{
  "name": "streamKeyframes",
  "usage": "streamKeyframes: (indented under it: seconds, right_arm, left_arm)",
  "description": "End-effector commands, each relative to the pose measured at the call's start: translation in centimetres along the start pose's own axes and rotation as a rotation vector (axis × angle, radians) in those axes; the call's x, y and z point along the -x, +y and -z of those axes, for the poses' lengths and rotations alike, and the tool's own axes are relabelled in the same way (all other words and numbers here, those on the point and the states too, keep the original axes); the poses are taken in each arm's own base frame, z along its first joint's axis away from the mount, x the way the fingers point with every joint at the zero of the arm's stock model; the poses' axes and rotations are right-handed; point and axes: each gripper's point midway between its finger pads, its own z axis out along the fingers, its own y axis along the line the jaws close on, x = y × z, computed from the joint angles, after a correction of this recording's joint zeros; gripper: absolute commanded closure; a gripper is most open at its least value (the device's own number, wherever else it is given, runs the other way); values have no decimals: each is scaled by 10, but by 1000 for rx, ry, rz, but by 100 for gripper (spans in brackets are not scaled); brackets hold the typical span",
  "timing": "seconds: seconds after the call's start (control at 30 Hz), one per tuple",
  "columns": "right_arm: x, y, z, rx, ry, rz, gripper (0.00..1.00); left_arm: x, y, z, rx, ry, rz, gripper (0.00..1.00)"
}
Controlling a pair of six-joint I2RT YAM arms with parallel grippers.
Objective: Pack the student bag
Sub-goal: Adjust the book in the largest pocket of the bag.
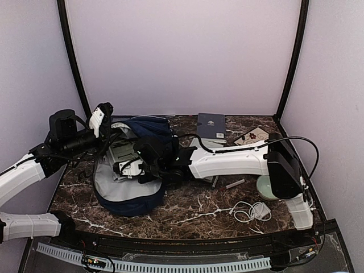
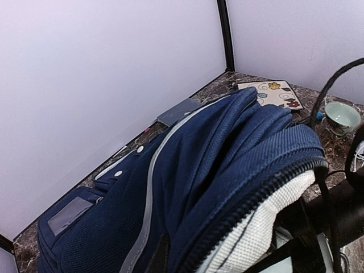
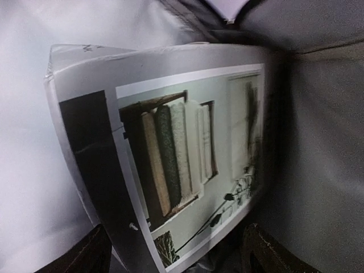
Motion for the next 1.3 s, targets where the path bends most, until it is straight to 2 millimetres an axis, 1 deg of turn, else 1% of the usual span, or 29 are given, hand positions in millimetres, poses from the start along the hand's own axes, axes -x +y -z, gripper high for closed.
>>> streamKeyframes:
  seconds: [0.0,0.07,0.17,0.23,0.37,0.43,0.53,0.6,0.7,0.77,0.87,0.93,1.03,1.1,1.13,1.23,1.27]
  right_arm:
    - [17,-115,21,-351,-87,-271,20]
    - [8,-120,18,-378,-43,-293,20]
    - [-4,-118,18,-384,10,-318,20]
    - [-8,-109,20,-353,15,-320,20]
    - [-7,-86,20,-314,-7,-285,20]
    - [-7,-78,15,-300,-4,-285,19]
    - [-5,-72,4,-293,-7,-305,21]
    - [-5,-68,-4,-303,-3,-282,22]
    - [-7,-62,-14,-309,-1,-253,23]
    - [-9,-57,-21,-299,5,-234,26]
    - [-11,-49,-31,-283,13,-200,34]
    - [-13,-44,-35,-278,22,-180,37]
    - [-17,-51,-39,-302,36,-211,39]
    - [-25,-58,-46,-326,68,-225,41]
    - [-32,-58,-53,-337,94,-225,43]
    - [-42,-75,-58,-411,150,-243,46]
    - [-43,-82,-56,-435,162,-260,47]
  left_arm:
    - [66,-28,19,-162,-253,-10,100]
    - [66,-31,18,-172,-250,-8,100]
    - [64,-28,17,-154,-244,-6,100]
    - [65,-25,18,-140,-244,-4,100]
    - [64,-23,16,-132,-238,6,100]
    - [66,-24,16,-140,-245,12,100]
    - [69,-29,17,-170,-261,26,100]
    - [71,-29,18,-174,-271,31,100]
    - [70,-27,17,-161,-264,36,100]
    - [69,-27,16,-161,-261,41,100]
    - [70,-29,15,-180,-262,51,100]
    - [70,-30,15,-183,-264,53,100]
    - [70,-30,15,-187,-265,55,100]
    - [71,-31,15,-196,-267,58,100]
    - [71,-32,14,-202,-266,63,100]
    - [71,-33,14,-207,-268,67,100]
    - [71,-33,15,-207,-270,66,100]
